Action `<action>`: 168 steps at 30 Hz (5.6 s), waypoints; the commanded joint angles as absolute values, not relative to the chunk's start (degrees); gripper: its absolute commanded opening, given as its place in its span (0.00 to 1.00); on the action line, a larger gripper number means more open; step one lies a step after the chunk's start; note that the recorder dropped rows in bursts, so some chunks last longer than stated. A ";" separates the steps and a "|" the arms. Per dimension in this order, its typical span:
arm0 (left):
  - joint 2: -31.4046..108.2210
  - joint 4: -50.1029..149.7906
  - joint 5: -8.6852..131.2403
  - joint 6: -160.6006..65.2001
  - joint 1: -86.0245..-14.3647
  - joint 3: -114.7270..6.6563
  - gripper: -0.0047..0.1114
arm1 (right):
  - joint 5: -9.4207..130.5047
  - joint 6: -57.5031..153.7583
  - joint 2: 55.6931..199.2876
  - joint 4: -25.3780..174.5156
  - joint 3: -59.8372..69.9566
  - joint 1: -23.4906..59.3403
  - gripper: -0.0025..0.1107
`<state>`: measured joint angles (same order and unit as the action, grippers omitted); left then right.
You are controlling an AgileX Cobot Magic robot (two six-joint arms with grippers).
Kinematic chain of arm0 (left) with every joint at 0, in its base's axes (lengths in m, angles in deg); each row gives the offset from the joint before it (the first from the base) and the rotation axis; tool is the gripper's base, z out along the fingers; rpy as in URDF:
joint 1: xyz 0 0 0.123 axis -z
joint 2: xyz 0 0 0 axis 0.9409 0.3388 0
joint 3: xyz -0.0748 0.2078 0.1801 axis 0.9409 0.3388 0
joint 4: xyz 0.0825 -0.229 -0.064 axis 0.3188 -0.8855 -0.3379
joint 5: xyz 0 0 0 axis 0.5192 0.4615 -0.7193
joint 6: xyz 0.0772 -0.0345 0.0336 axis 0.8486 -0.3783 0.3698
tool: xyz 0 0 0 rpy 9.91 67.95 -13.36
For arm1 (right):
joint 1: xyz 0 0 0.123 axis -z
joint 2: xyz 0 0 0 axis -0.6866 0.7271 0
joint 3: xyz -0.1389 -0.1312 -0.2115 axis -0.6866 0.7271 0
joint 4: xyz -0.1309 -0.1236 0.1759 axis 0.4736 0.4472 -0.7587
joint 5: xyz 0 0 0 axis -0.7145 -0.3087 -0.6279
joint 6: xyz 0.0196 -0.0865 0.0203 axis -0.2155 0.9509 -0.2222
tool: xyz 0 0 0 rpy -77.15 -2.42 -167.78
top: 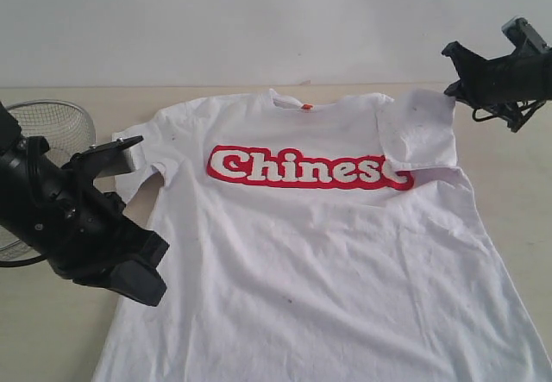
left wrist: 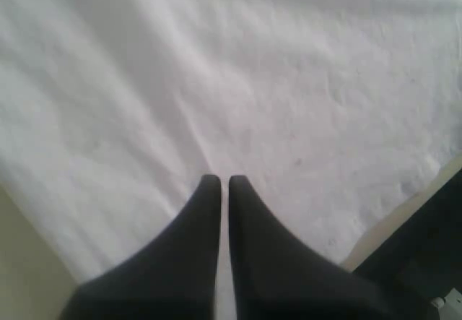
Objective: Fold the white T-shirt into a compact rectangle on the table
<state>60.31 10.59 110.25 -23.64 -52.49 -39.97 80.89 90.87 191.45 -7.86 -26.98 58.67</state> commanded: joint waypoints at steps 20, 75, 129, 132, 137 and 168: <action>60.34 10.19 110.75 -23.07 -52.23 -40.30 0.08 | 102.28 88.56 184.26 4.73 -22.97 64.34 0.02; 60.34 9.81 112.25 -23.05 -52.23 -40.30 0.08 | 104.58 89.31 186.18 13.95 -11.55 62.26 0.02; 71.17 -8.09 108.26 -33.60 -69.42 -60.37 0.58 | 101.50 104.18 158.44 12.14 4.66 38.80 0.02; 73.88 -11.77 106.58 -36.36 -67.36 -60.37 0.58 | 101.50 103.27 158.44 13.21 4.66 38.80 0.02; 76.06 -15.45 100.04 -41.73 -64.43 -59.77 0.58 | 101.50 103.27 158.44 13.21 4.66 38.80 0.02; 75.95 -21.64 83.74 -45.23 -71.20 -47.77 0.58 | 102.03 103.36 158.44 13.23 4.66 38.80 0.02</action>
<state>76.07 -21.62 82.85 -46.09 -71.23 -47.90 102.24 103.35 159.02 12.84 4.99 38.79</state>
